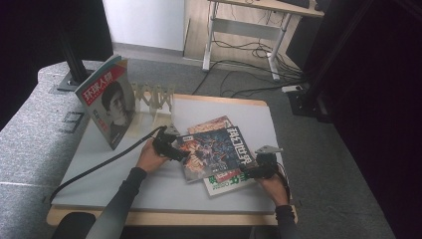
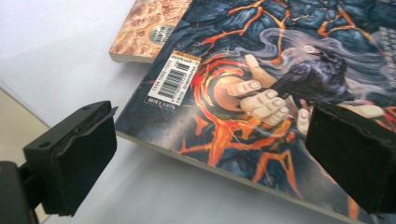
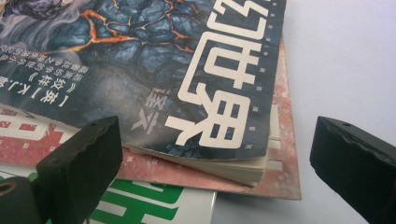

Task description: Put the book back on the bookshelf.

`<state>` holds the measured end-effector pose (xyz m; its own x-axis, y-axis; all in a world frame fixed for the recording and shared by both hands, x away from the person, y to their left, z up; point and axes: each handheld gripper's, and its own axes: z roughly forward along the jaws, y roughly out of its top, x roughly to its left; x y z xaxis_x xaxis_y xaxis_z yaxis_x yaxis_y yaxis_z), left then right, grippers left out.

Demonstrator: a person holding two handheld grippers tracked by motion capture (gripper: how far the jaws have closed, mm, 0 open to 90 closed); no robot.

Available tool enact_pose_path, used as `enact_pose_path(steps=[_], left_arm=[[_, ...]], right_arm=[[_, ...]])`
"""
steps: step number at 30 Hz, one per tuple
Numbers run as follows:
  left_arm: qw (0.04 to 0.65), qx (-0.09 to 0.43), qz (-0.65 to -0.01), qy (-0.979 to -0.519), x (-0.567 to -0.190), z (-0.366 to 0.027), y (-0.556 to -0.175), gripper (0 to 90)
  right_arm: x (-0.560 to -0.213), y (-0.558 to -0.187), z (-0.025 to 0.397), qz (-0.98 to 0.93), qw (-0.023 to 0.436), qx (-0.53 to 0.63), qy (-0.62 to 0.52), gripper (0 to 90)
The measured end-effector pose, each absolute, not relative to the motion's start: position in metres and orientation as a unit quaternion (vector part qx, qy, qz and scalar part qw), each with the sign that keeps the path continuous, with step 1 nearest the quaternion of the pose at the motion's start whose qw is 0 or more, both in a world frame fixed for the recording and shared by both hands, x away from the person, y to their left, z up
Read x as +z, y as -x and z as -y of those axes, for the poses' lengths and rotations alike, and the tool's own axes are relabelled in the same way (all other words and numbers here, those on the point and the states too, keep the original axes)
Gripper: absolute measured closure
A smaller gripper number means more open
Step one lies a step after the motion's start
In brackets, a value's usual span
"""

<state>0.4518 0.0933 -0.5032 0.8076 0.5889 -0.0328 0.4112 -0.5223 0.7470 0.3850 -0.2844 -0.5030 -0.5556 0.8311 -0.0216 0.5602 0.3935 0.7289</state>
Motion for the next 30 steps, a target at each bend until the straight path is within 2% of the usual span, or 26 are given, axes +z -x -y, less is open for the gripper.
enact_pose_path(steps=[15, 30], left_arm=[[0.405, 0.092, -0.303, -0.858, -0.517, -0.09, -0.466, 0.3], [0.376, 0.083, -0.303, -0.872, -0.512, -0.092, -0.445, 3.1]], right_arm=[[-0.51, -0.385, 0.284, -0.816, 0.189, 0.34, -0.428, 3.8], [-0.509, -0.39, 0.29, -0.809, 0.201, 0.335, -0.44, 4.8]])
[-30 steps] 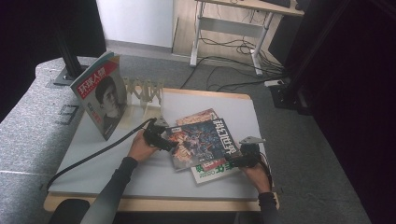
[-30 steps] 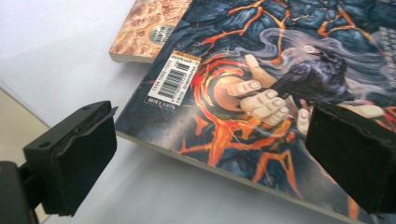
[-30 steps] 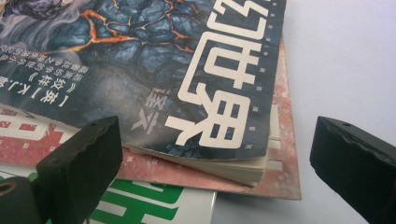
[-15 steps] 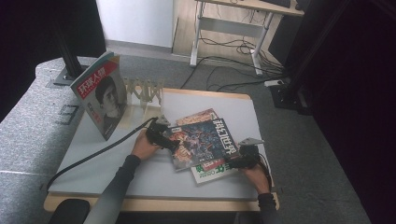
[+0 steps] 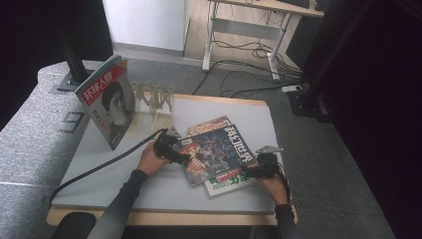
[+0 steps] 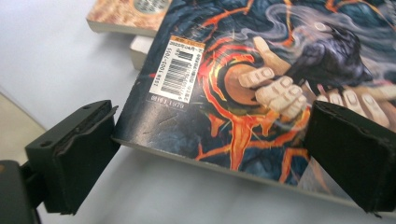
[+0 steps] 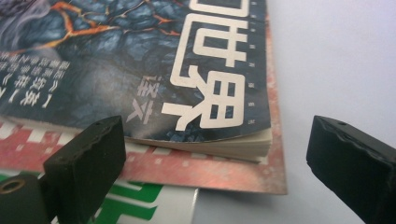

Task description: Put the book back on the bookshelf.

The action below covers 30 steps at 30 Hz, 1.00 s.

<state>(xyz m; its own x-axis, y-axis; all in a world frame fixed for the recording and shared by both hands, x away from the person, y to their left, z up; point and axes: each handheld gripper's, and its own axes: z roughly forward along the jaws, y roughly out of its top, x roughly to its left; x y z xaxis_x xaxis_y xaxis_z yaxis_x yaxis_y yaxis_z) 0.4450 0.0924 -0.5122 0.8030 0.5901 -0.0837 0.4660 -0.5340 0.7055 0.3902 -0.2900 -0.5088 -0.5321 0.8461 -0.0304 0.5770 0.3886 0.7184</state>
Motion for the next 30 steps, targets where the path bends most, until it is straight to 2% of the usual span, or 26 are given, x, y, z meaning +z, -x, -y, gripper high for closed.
enact_pose_path(steps=[14, 15, 30], left_arm=[[0.371, 0.085, -0.298, -0.876, -0.512, -0.097, -0.405, 8.9], [0.371, 0.088, -0.298, -0.875, -0.512, -0.097, -0.403, 12.2], [0.381, 0.092, -0.285, -0.875, -0.513, -0.098, -0.369, 25.1]], right_arm=[[-0.505, -0.409, 0.296, -0.797, 0.209, 0.33, -0.461, 6.2], [-0.504, -0.412, 0.296, -0.794, 0.211, 0.328, -0.466, 6.2], [-0.503, -0.43, 0.297, -0.787, 0.221, 0.319, -0.479, 9.1]])
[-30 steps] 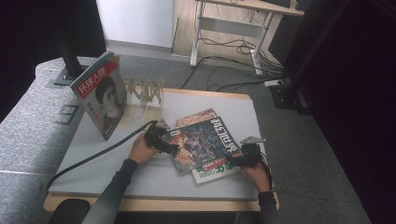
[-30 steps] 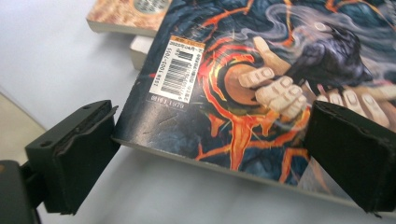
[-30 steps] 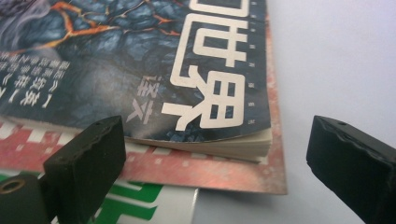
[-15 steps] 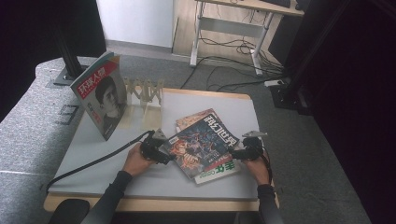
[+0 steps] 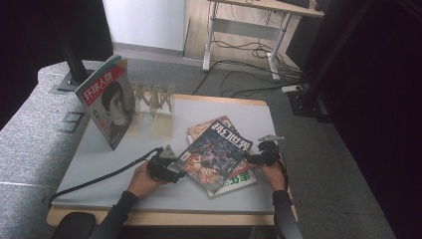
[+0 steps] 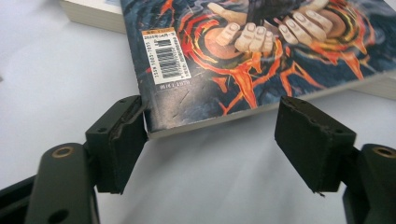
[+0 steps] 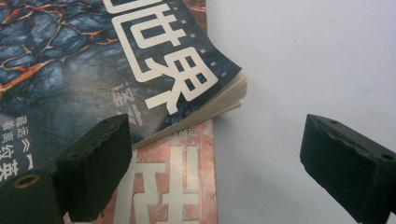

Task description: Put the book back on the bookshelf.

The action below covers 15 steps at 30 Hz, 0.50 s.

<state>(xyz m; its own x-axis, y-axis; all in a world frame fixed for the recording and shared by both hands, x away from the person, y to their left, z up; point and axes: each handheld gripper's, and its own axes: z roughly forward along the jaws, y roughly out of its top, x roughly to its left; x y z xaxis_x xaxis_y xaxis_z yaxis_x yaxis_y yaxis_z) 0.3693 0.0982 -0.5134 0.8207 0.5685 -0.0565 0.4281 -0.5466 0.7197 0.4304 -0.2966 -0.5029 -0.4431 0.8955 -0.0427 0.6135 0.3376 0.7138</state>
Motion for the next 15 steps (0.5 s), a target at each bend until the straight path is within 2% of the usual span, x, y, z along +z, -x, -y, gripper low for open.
enact_pose_path(steps=[6, 8, 15], left_arm=[[0.378, 0.096, -0.274, -0.879, -0.513, -0.097, -0.36, 28.6], [0.38, 0.095, -0.274, -0.878, -0.513, -0.097, -0.361, 29.3], [0.397, 0.092, -0.281, -0.869, -0.513, -0.096, -0.365, 30.2]], right_arm=[[-0.501, -0.435, 0.296, -0.788, 0.219, 0.317, -0.48, 12.6], [-0.5, -0.434, 0.296, -0.786, 0.197, 0.338, -0.479, 11.9], [-0.505, -0.437, 0.286, -0.798, 0.168, 0.344, -0.465, 0.0]])
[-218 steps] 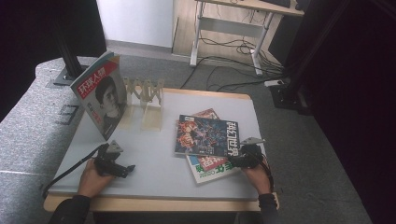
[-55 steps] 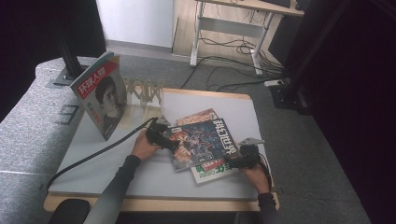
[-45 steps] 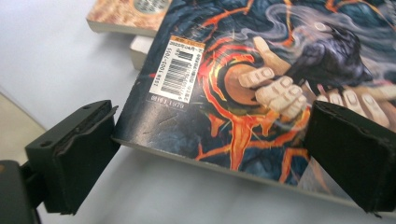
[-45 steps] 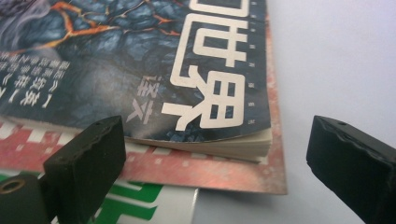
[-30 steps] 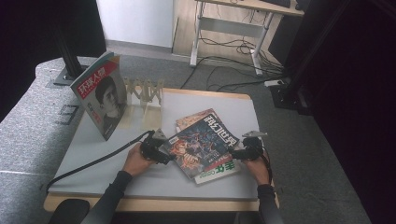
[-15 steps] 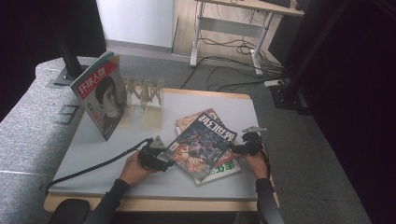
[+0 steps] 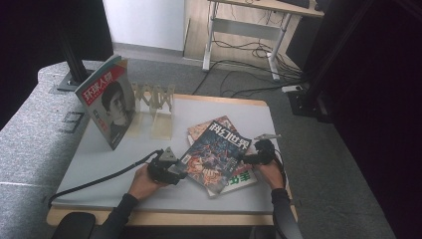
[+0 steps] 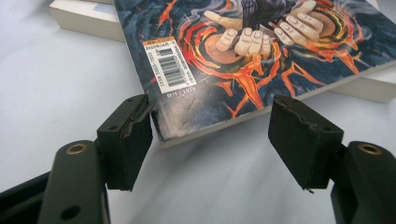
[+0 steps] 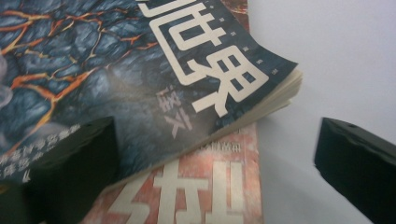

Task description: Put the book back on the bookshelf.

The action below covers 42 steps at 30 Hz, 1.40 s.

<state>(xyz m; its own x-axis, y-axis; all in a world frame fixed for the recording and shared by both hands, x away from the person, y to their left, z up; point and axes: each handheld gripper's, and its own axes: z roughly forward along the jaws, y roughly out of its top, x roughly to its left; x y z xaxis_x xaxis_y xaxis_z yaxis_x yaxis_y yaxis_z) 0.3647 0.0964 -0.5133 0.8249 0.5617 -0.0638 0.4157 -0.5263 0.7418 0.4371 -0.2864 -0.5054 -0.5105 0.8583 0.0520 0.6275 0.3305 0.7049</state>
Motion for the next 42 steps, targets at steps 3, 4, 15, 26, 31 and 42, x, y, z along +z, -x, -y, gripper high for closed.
enact_pose_path(steps=[3, 4, 15, 26, 31, 42], left_arm=[[0.399, 0.092, -0.281, -0.868, -0.514, -0.096, -0.365, 30.1], [0.399, 0.092, -0.281, -0.868, -0.514, -0.096, -0.365, 30.1], [0.397, 0.093, -0.283, -0.868, -0.515, -0.096, -0.365, 30.4], [0.378, 0.104, -0.283, -0.876, -0.515, -0.105, -0.351, 30.6], [0.381, 0.098, -0.286, -0.874, -0.515, -0.114, -0.34, 31.9], [0.384, 0.099, -0.298, -0.868, -0.518, -0.116, -0.337, 40.9]], right_arm=[[-0.509, -0.443, 0.287, -0.792, 0.144, 0.357, -0.474, 0.0], [-0.51, -0.444, 0.287, -0.79, 0.135, 0.361, -0.476, 0.0], [-0.513, -0.445, 0.282, -0.79, 0.092, 0.381, -0.471, 5.4], [-0.513, -0.426, 0.271, -0.795, 0.099, 0.379, -0.463, 4.9], [-0.512, -0.415, 0.262, -0.798, 0.102, 0.377, -0.459, 4.9], [-0.51, -0.415, 0.266, -0.801, 0.109, 0.368, -0.459, 2.0]])
